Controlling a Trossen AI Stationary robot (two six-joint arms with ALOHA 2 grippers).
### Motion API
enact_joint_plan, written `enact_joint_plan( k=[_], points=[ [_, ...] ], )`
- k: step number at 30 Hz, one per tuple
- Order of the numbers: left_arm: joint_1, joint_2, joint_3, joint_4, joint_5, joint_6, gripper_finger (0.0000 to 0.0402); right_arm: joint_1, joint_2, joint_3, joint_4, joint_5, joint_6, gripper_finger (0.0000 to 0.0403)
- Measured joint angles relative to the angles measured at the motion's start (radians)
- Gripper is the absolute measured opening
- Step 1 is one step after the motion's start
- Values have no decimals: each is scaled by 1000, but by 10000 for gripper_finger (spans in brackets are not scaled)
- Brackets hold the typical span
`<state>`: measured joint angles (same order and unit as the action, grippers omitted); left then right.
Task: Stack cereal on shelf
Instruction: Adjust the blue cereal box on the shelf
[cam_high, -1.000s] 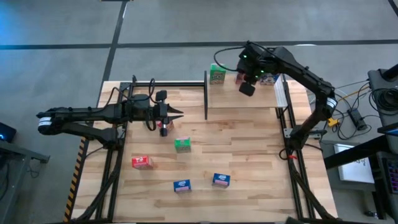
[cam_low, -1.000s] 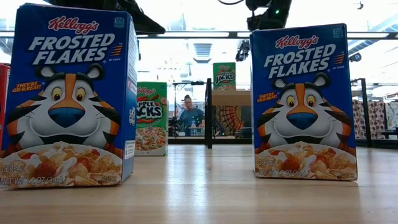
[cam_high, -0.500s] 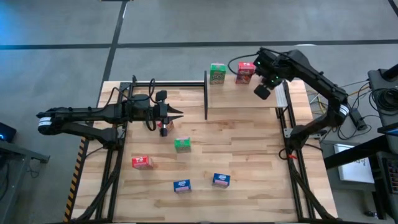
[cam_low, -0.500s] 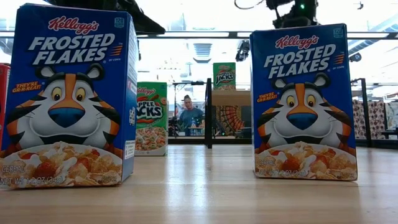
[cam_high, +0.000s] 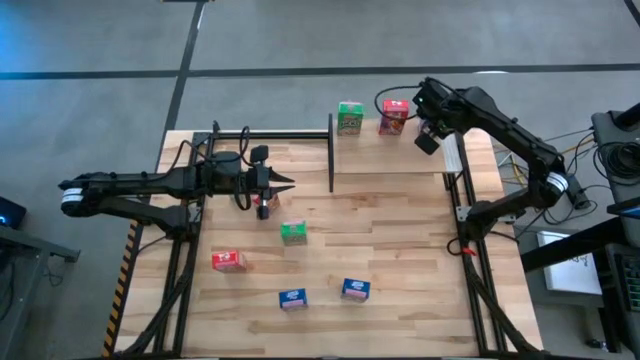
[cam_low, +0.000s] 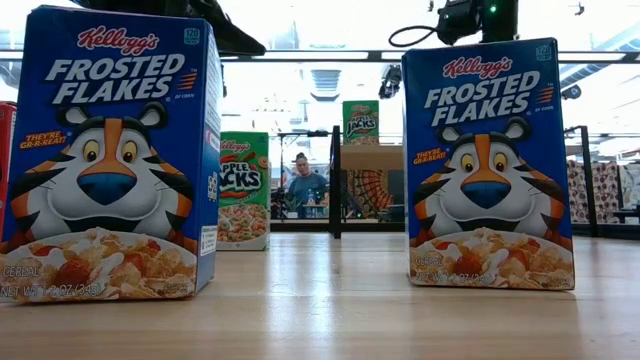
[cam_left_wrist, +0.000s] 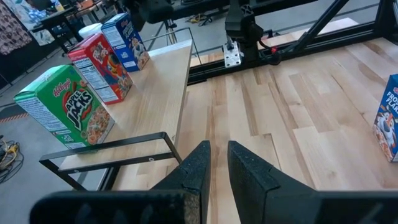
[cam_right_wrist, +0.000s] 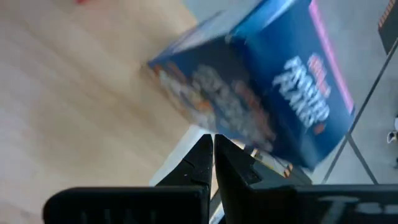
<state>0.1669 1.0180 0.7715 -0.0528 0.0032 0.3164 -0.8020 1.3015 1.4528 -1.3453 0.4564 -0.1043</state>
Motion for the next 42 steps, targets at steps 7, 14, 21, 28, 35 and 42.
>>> enact_joint_plan(
  k=[7,14,21,28,35,42],
  points=[
    [0,0,0,0,0,0,38,-4,23,0,22,41,-24,8],
    [0,0,0,-1,0,0,38,-4,39,0,21,42,-46,8],
    [0,0,0,-10,0,0,38,-4,35,0,19,43,-57,8],
    [0,0,0,-9,0,0,38,-4,35,0,24,86,-75,8],
    [0,0,0,-9,0,0,38,-3,35,0,20,-54,-34,8],
    [0,0,0,-18,0,0,38,-1,34,-44,21,-123,-9,8]
  ],
)
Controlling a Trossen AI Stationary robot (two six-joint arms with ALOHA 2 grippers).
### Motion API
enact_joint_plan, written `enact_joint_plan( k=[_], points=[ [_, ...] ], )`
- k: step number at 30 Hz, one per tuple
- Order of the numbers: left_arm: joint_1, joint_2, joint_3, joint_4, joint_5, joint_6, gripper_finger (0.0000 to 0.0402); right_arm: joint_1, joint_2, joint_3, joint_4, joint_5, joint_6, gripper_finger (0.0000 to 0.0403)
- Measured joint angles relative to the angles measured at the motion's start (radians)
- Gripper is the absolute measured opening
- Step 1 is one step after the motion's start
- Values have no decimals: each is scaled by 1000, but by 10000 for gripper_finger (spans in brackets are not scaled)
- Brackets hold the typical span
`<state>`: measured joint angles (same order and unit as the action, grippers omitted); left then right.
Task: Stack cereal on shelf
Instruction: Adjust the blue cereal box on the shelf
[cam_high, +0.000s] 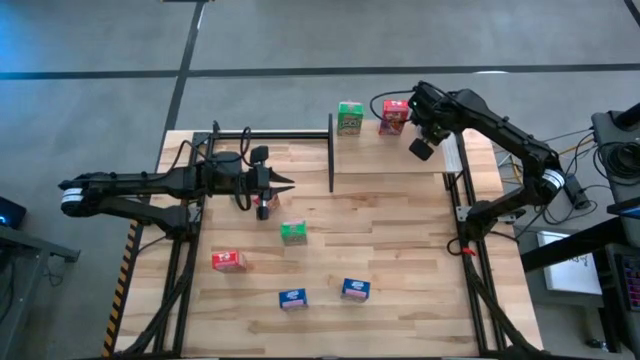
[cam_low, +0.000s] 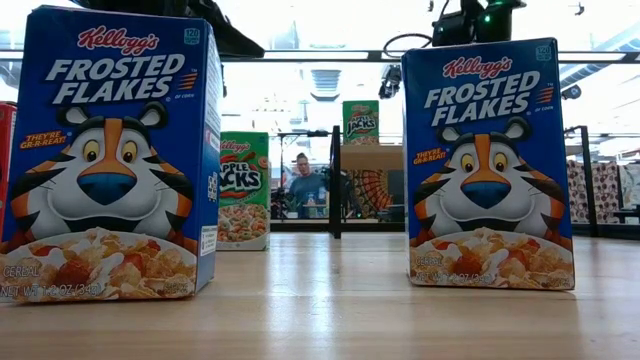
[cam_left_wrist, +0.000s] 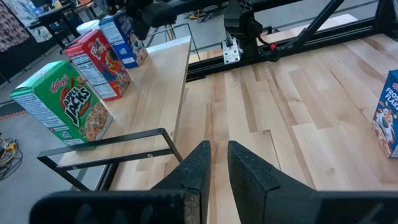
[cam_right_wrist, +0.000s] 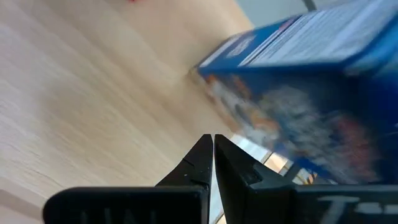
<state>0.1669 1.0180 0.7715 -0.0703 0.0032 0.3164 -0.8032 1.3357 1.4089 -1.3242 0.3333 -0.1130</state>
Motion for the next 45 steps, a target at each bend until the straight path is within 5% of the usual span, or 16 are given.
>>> enact_joint_plan(
  k=[11,45],
  points=[
    [0,0,0,-1,0,6,38,0,0,-154,137,121,-4,8],
    [0,0,0,-1,0,7,38,-1,2,-160,225,149,-51,9]
  ],
)
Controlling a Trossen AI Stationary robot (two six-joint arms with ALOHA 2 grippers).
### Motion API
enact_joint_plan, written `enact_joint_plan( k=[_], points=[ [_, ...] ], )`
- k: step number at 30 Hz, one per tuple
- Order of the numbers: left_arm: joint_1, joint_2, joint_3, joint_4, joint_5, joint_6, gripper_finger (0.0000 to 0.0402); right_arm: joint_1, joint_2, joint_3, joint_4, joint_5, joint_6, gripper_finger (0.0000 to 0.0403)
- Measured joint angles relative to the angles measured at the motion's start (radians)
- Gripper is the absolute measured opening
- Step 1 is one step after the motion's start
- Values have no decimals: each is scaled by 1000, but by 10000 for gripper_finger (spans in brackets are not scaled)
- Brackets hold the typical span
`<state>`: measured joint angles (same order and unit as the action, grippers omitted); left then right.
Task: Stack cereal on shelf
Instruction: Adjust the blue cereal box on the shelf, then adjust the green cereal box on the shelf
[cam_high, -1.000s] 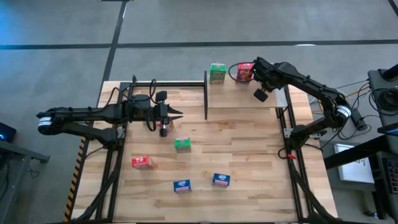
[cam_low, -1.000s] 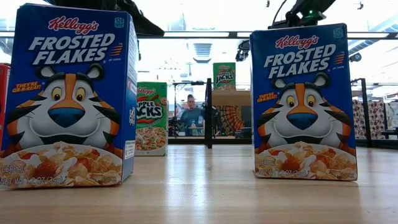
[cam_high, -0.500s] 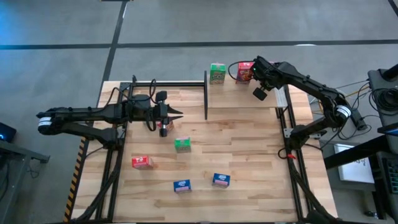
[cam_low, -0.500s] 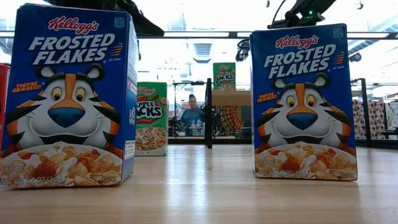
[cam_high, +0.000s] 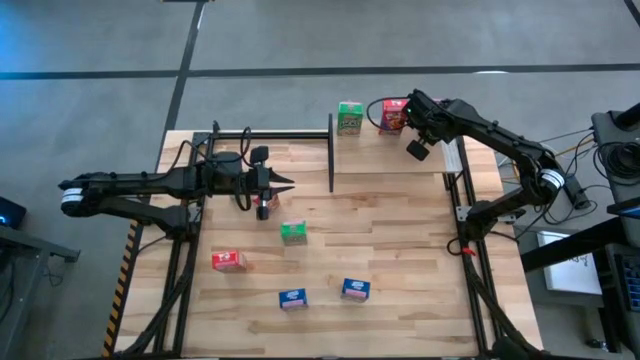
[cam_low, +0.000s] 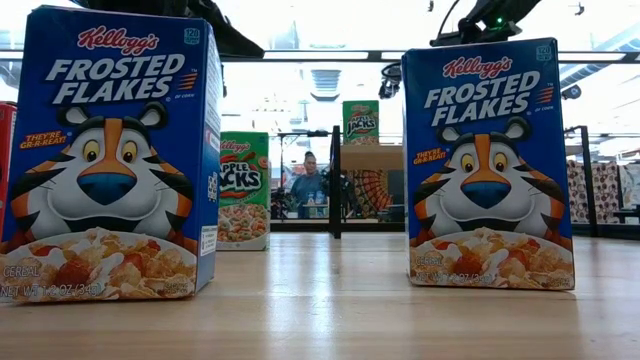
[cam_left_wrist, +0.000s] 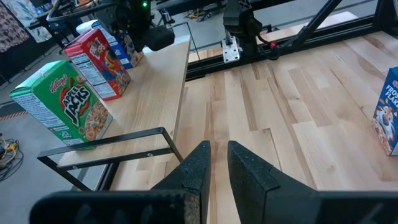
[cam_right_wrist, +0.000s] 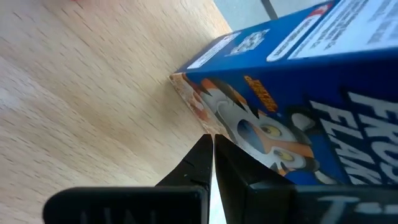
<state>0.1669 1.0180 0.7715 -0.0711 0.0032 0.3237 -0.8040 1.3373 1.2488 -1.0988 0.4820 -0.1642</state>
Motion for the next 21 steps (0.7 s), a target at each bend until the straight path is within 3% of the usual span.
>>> enact_joint_plan(
  k=[13,21],
  points=[
    [0,0,0,0,0,0,38,18,-16,9,-30,-13,14,9],
    [0,0,0,3,0,-16,38,134,-159,4,13,-171,82,9]
  ],
)
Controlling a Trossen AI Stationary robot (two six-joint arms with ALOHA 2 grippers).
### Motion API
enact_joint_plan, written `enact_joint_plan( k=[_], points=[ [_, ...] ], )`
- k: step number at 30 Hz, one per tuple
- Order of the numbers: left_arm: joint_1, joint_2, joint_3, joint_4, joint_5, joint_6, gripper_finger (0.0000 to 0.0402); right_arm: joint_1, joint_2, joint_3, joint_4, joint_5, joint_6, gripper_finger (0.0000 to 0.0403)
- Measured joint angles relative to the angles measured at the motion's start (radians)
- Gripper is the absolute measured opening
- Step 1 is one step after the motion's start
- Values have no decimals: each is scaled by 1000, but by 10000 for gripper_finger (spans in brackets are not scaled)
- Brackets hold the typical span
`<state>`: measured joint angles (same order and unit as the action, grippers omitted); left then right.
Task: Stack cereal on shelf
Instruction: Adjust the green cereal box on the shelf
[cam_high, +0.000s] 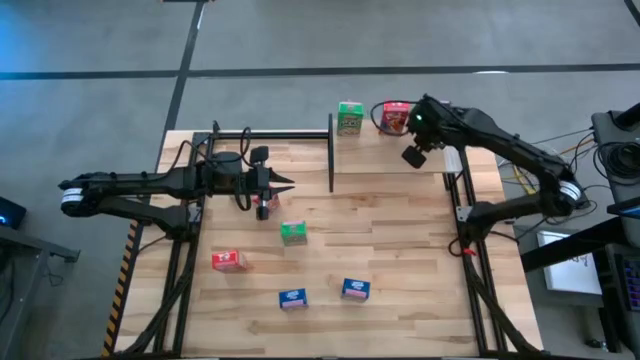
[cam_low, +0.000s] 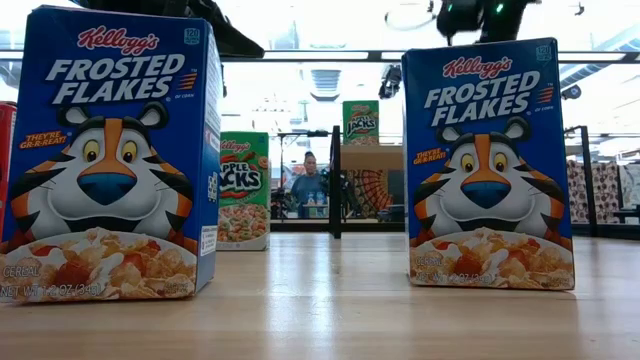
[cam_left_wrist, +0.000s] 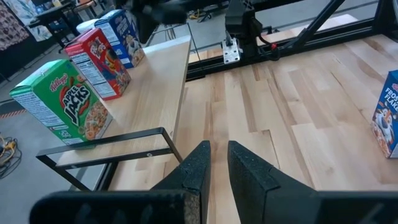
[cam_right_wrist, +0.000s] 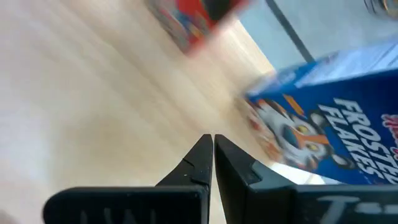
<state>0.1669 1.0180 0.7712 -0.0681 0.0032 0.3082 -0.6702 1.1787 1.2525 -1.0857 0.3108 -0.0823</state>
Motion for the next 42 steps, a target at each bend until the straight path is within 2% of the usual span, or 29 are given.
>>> enact_joint_plan(
  k=[6,17,27,35,42],
  points=[
    [0,0,0,0,0,-45,38,127,-163,-114,215,-54,11,9],
    [0,29,0,1,0,-147,38,322,-412,-506,833,-60,-67,9],
    [0,97,0,34,0,-187,38,410,-479,-745,1158,-65,-76,9],
    [0,133,0,70,0,-205,38,424,-493,-878,1396,-163,-107,9],
    [0,216,1,305,0,-142,38,424,-530,-902,1459,-162,-146,9]
  ],
)
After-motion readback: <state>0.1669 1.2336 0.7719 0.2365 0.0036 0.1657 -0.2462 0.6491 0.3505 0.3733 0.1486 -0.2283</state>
